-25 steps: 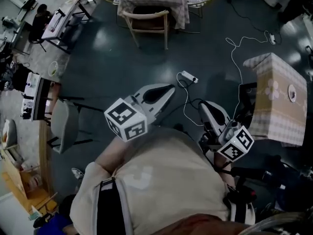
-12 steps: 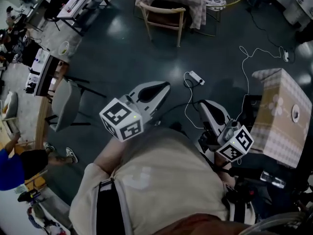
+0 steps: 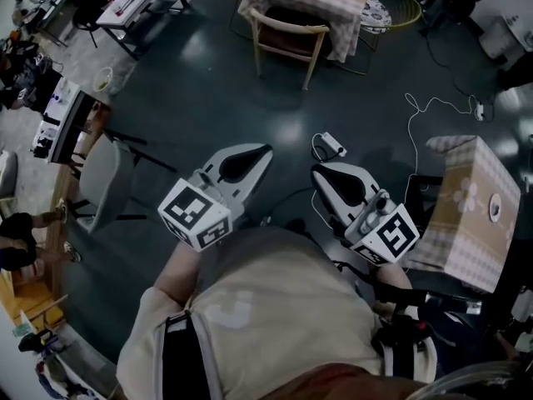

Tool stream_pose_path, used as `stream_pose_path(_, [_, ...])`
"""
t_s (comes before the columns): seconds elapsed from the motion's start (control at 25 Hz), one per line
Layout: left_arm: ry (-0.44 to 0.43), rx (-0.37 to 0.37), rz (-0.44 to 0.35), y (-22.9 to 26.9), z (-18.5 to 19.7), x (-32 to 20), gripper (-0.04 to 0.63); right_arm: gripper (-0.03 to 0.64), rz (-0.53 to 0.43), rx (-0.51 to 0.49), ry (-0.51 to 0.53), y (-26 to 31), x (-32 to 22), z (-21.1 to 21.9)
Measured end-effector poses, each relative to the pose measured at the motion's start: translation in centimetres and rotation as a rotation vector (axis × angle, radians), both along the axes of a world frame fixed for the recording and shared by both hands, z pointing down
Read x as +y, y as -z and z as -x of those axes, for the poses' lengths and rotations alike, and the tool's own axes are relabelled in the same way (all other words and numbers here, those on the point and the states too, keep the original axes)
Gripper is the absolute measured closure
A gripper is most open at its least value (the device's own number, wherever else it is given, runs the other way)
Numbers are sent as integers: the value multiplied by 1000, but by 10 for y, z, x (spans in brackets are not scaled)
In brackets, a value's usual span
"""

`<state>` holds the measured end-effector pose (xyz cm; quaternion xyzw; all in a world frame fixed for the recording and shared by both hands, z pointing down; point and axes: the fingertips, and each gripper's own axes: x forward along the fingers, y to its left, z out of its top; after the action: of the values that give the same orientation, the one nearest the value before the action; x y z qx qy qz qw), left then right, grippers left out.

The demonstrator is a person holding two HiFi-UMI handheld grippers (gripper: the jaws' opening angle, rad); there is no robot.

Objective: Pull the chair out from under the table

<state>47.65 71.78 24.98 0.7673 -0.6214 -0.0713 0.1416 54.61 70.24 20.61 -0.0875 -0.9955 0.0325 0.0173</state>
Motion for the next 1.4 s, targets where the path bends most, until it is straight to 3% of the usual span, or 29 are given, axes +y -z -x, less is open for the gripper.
stream_pose_path(0.24, [-6, 40, -24, -10, 81, 15, 589, 607, 25, -46, 4, 9, 28, 95])
stream_pose_path(0.4, [24, 73, -36, -13, 146, 40, 589, 607, 191, -49, -12, 5, 38, 152])
stream_pose_path(0.56, [58, 61, -21, -19, 197, 67, 589, 607, 334, -16, -35, -11, 42, 201])
stream_pose_path(0.68, [99, 93, 0, -28, 231, 86, 589, 607, 409, 2, 13, -18, 57, 235])
stream_pose_path(0.8, [138, 154, 14, -38, 256, 100, 589, 606, 398, 13, 65, -17, 77, 263])
stream_pose_path(1.0, [184, 175, 11, -43, 276, 113, 589, 607, 408, 53, 135, -23, 90, 289])
stream_pose_path(1.2, [193, 190, 2, -44, 285, 96, 589, 607, 337, 85, 203, -32, 88, 313])
stream_pose_path(1.4, [236, 199, 30, -47, 308, 64, 589, 607, 322, 57, 271, -33, 65, 332])
